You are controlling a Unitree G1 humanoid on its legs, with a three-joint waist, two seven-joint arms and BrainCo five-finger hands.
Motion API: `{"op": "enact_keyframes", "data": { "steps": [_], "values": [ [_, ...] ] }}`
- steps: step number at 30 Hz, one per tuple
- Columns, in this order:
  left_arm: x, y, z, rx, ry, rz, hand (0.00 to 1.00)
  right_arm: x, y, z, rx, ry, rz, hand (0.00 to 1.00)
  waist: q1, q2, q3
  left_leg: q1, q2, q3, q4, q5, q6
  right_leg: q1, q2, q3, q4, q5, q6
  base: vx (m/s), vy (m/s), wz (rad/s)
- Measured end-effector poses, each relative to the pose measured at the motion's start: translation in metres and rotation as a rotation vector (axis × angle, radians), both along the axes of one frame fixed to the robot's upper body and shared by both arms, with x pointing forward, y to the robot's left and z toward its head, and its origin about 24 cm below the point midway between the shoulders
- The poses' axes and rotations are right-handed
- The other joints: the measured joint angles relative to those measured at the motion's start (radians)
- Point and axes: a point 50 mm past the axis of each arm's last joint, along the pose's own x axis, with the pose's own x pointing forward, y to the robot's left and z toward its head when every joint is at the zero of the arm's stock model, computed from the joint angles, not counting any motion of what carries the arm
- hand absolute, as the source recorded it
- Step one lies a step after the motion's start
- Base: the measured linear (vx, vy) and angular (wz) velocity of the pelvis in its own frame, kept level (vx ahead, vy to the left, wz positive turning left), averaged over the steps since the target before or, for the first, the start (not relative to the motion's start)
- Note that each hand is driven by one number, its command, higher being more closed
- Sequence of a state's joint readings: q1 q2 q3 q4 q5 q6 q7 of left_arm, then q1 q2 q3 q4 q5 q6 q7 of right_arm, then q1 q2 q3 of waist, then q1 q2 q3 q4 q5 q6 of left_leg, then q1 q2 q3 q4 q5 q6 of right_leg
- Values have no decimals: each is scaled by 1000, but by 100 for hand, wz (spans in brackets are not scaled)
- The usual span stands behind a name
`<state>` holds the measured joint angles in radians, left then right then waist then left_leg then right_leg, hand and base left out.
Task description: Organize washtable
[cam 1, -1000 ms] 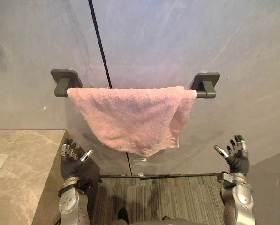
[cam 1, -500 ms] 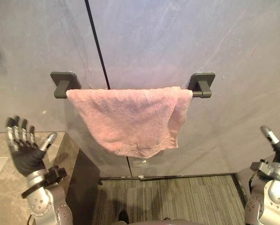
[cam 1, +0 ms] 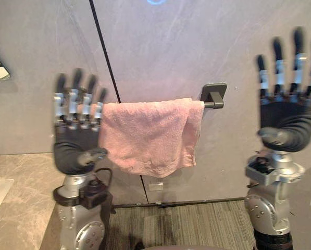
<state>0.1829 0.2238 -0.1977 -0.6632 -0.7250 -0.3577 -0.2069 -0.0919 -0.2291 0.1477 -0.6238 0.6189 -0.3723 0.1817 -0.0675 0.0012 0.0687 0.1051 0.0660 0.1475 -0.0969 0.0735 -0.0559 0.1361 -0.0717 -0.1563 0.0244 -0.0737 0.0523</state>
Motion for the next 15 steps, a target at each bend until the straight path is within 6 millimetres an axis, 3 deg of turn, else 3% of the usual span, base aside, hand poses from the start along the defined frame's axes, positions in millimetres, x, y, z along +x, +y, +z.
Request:
{"op": "enact_keyframes", "data": {
  "steps": [2, 8, 15],
  "values": [
    [7, -13, -14, 54, 67, -98, 0, 0, 18, -3, -48, 14, 130, 0, -1, -2, 0, 4, 0, 5, 0, 0, 0, 0, 0, 5, 2, 0, 0, -9, 3, -6],
    [15, -22, -45, 166, 204, -201, 0, 5, 33, -18, -163, 103, 259, 0, -2, -3, 1, 10, 2, 15, -1, 0, 0, -1, 1, 15, 6, 0, 0, -18, -1, -6],
    [21, -19, -73, 289, 316, -162, 0, 15, 50, -62, -297, 319, 343, 0, 3, -11, 6, 6, 2, 17, -6, 0, 0, -5, 0, 17, 4, 0, 0, -13, -1, -1]
  ]
}}
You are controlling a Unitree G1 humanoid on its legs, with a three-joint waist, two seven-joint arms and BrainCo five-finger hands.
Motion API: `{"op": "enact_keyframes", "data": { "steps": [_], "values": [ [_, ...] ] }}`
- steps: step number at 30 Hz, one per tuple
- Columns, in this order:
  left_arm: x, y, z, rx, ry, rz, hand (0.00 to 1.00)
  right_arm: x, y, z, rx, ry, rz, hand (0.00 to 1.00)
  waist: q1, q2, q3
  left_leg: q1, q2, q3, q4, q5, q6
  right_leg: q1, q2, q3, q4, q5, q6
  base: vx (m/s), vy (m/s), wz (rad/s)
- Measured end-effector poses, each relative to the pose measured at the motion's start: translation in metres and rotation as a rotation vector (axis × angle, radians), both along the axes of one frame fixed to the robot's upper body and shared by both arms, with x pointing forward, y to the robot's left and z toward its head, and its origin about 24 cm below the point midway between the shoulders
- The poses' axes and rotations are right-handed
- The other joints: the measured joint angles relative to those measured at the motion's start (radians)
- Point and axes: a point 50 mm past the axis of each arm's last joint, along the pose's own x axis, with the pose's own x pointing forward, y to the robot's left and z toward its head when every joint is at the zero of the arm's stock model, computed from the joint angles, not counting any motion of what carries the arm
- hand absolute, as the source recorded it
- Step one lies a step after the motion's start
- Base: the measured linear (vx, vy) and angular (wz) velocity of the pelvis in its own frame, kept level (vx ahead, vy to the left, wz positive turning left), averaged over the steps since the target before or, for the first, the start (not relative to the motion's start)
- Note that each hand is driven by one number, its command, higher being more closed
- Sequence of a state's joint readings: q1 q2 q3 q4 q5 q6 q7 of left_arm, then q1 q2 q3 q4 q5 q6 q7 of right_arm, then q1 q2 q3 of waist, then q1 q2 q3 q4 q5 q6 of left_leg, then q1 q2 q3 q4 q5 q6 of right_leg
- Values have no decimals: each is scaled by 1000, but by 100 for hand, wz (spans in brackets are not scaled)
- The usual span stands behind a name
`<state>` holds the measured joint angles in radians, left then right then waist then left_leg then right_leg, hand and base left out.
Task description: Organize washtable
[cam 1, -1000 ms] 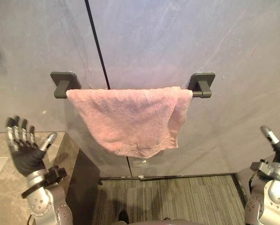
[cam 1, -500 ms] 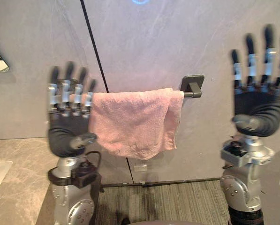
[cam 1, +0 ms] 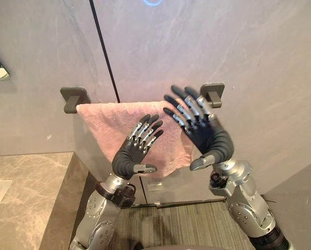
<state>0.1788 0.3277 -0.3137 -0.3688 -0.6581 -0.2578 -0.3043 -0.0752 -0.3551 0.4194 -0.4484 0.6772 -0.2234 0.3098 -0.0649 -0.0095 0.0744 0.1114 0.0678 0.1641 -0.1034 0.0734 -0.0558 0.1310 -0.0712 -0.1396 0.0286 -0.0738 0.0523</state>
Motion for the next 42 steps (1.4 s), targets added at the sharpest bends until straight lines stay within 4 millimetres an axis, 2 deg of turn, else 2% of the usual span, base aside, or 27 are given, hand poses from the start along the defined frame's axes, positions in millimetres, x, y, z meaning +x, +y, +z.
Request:
{"op": "enact_keyframes", "data": {
  "steps": [5, 14, 18, 22, 29, 35, 42],
  "values": [
    [2, 1, -11, 57, 36, 12, 0, 5, 10, -32, -203, 67, -9, 0, 2, -6, 4, -20, -1, -5, 0, 0, 0, -15, -1, -5, -4, 0, 0, 12, -2, 2],
    [1, 12, -36, 136, 156, 85, 0, 12, 19, -58, -415, 49, -40, 0, 3, -8, 5, -33, -2, -25, 2, 1, 0, -14, 0, -27, -10, 0, -1, 16, -7, 6],
    [2, 16, -40, 172, 168, 115, 0, 13, 23, -73, -490, 73, -37, 0, 21, -7, 5, -36, -3, -27, 0, 1, 0, -15, -1, -29, -11, 0, -1, -19, -1, 1],
    [3, 17, -40, 198, 161, 130, 0, 16, 21, -81, -543, 85, -61, 0, 26, -8, 5, -43, -4, -34, 0, 2, 0, -18, -1, -38, -13, 0, -1, -12, -3, 6],
    [7, 24, -41, 213, 154, 210, 0, 23, 16, -92, -601, 130, -125, 0, 26, -9, 4, -62, -4, -38, 5, 5, 0, -34, -1, -45, -14, 0, -1, 2, -3, 2],
    [10, 31, -50, 228, 200, 298, 0, 31, 6, -87, -569, 137, -206, 0, 25, -9, 3, -62, -3, -38, 0, 5, 0, -34, 0, -43, -14, -1, -1, -19, -1, 0],
    [12, 43, -51, 246, 206, 401, 0, 34, -12, -86, -491, 193, -335, 0, 25, -10, 3, -63, -3, -36, 1, 5, -1, -34, 0, -42, -19, 0, -1, 0, 0, 0]
  ]
}}
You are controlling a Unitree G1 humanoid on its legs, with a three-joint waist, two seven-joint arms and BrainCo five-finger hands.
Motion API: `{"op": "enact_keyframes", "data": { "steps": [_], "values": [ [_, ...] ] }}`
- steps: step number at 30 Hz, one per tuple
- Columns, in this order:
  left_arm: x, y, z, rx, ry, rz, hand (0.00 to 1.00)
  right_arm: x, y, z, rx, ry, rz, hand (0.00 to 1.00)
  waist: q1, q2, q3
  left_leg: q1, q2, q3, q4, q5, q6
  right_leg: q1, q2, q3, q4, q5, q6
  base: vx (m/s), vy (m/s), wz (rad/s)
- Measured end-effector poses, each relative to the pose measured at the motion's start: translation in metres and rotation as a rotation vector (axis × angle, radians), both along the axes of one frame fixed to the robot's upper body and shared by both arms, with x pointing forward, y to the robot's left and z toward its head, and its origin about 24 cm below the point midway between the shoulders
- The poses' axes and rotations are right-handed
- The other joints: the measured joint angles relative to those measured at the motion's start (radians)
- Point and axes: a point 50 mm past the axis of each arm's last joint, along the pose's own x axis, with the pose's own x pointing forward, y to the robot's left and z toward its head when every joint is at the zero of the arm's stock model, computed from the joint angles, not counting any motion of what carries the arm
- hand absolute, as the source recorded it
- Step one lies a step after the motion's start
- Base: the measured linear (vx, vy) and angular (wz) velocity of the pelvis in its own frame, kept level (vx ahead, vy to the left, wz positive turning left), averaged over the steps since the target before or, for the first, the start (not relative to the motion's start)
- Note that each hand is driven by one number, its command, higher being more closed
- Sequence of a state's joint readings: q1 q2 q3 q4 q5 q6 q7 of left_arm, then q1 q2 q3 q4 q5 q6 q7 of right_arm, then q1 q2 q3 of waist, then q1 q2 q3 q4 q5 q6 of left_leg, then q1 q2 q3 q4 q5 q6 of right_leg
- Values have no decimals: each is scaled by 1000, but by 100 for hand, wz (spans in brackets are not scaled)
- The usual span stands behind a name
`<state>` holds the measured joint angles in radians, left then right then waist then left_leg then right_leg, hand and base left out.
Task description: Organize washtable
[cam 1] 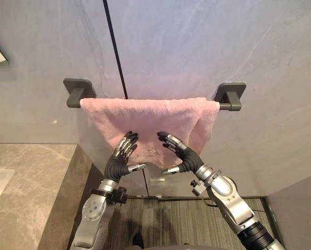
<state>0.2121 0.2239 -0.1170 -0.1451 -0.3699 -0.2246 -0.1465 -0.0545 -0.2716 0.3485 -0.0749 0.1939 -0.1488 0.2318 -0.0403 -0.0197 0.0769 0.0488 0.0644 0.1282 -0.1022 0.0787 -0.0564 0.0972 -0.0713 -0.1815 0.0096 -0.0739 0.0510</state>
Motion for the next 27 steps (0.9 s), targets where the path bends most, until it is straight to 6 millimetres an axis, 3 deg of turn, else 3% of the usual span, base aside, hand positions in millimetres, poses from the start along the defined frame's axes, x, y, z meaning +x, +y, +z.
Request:
{"op": "enact_keyframes", "data": {
  "steps": [6, 21, 27],
  "values": [
    [1, 4, -2, 2, 3, 52, 0, 1, -15, 12, 62, -41, -93, 0, -2, -1, -3, 1, 2, 6, 4, 0, 0, 1, 3, 5, -7, 3, -2, -9, -2, -2],
    [3, 26, -12, -13, 41, 237, 0, -9, -40, -1, 182, 16, -289, 0, -3, -3, -23, 6, 4, 19, 4, -1, -1, 2, 4, 21, -14, 12, -2, -2, 0, -2],
    [2, 35, -14, -21, 45, 290, 0, -15, -60, -6, 194, 29, -392, 0, -4, -3, -23, 7, 4, 20, 4, -2, -1, 2, 4, 22, -15, 12, -1, 0, 0, 0]
  ]
}}
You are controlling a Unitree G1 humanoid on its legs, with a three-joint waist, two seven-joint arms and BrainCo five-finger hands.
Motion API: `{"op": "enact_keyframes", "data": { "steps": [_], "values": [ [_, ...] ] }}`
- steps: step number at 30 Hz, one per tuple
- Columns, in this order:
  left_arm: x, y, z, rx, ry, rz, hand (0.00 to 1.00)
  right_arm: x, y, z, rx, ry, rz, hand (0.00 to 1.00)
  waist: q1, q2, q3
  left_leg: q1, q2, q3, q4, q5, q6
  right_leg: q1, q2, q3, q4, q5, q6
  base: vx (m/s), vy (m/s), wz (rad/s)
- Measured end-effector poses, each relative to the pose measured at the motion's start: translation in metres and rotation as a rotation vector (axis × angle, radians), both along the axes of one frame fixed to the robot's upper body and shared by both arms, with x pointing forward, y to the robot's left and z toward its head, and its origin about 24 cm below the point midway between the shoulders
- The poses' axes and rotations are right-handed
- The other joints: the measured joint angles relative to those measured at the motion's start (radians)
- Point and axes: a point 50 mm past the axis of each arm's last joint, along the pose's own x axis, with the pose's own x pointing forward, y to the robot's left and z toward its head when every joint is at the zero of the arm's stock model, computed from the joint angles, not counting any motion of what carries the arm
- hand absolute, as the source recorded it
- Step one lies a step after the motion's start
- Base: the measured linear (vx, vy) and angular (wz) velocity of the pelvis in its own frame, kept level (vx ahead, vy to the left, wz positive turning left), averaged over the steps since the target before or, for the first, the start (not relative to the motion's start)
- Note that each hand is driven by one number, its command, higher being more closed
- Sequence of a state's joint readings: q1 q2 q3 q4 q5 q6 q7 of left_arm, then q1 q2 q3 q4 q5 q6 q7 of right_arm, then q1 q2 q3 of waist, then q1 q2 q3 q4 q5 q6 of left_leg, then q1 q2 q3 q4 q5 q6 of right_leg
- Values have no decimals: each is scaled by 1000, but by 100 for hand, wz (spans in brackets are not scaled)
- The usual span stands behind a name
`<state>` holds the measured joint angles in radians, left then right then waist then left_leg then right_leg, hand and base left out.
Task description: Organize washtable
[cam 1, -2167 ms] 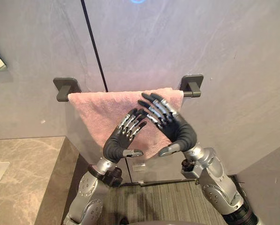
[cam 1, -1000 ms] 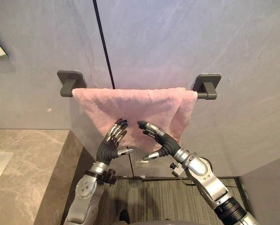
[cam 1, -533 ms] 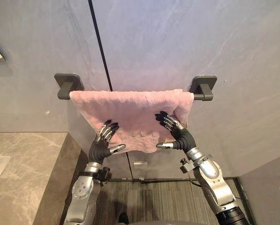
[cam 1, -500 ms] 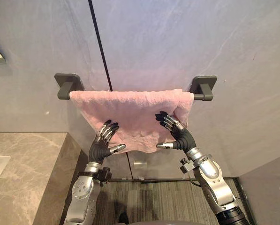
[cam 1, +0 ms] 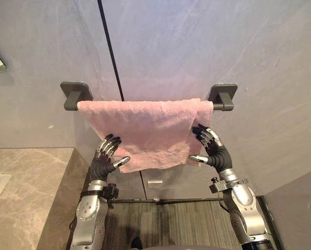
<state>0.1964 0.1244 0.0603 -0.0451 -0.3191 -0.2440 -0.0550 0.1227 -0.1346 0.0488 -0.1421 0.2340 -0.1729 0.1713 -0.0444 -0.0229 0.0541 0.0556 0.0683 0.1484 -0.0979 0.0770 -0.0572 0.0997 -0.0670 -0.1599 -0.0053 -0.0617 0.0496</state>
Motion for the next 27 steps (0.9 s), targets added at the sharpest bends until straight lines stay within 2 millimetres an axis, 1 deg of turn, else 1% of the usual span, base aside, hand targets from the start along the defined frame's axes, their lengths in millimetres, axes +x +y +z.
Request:
{"op": "enact_keyframes", "data": {
  "steps": [4, 6, 9, 12, 14, 18, 22, 24, 25, 26, 27],
  "values": [
    [-1, 8, 1, 2, -1, 46, 0, -3, -7, -1, 11, 3, -30, 0, -3, 0, 0, 0, 0, 0, 0, 0, 0, 1, 0, 0, 0, 0, 0, 0, 0, 0],
    [-2, 10, 0, 2, 0, 53, 0, -8, -11, 1, 18, -3, -55, 0, 0, 0, 0, 0, 0, -1, 0, -1, 0, 1, 0, -1, 0, 0, 0, 0, 0, 0],
    [-8, 17, -2, 6, 13, 86, 0, -12, -16, 1, 22, -10, -82, 0, -6, 0, 0, 0, 0, -1, 0, -1, 0, 1, 0, -1, 0, 0, 0, 0, 0, 0],
    [-11, 21, -3, -4, 13, 116, 0, -20, -28, -5, 7, 20, -150, 0, -4, 0, 0, 0, 0, -2, 0, -1, 0, 2, -1, -2, 0, 0, 0, 0, 0, 0],
    [-18, 23, -5, -13, 20, 141, 0, -27, -42, -10, -16, 45, -217, 0, -5, 0, 0, 0, -1, -3, 0, -1, 0, 2, -2, -3, 0, 0, 0, 0, 0, 0],
    [-27, 25, -5, -4, 27, 138, 0, -39, -61, -15, -64, 80, -312, 0, -7, 1, 1, -1, -1, -6, 0, -1, 0, 2, -3, -6, 0, -1, 1, 0, 0, 0],
    [-33, 34, -3, 10, 24, 172, 0, -46, -76, -20, -93, 110, -379, 0, -23, 2, 1, -4, -2, -10, 0, -1, 0, 1, -4, -10, 0, -2, 2, 0, 0, 3],
    [-37, 39, -4, 18, 30, 193, 0, -51, -86, -27, -107, 147, -436, 0, -27, 2, 1, -5, -2, -10, 0, -1, 0, 1, -4, -11, 0, -2, 2, 0, 0, 0],
    [-38, 40, -4, 19, 30, 192, 0, -53, -89, -30, -108, 161, -453, 0, -26, 2, 2, -6, -3, -11, 0, -1, 0, 1, -4, -12, 0, -2, 3, 0, 0, 4],
    [-38, 41, -4, 21, 29, 188, 0, -56, -95, -37, -107, 194, -485, 0, -26, 3, 2, -7, -3, -13, 0, -1, 0, 1, -5, -15, 0, -3, 3, 0, 0, 4],
    [-38, 41, -4, 21, 30, 188, 0, -57, -97, -39, -106, 206, -492, 0, -26, 4, 3, -7, -4, -13, 0, -1, 0, 1, -5, -15, 1, -3, 3, 0, 0, 4]
  ]
}}
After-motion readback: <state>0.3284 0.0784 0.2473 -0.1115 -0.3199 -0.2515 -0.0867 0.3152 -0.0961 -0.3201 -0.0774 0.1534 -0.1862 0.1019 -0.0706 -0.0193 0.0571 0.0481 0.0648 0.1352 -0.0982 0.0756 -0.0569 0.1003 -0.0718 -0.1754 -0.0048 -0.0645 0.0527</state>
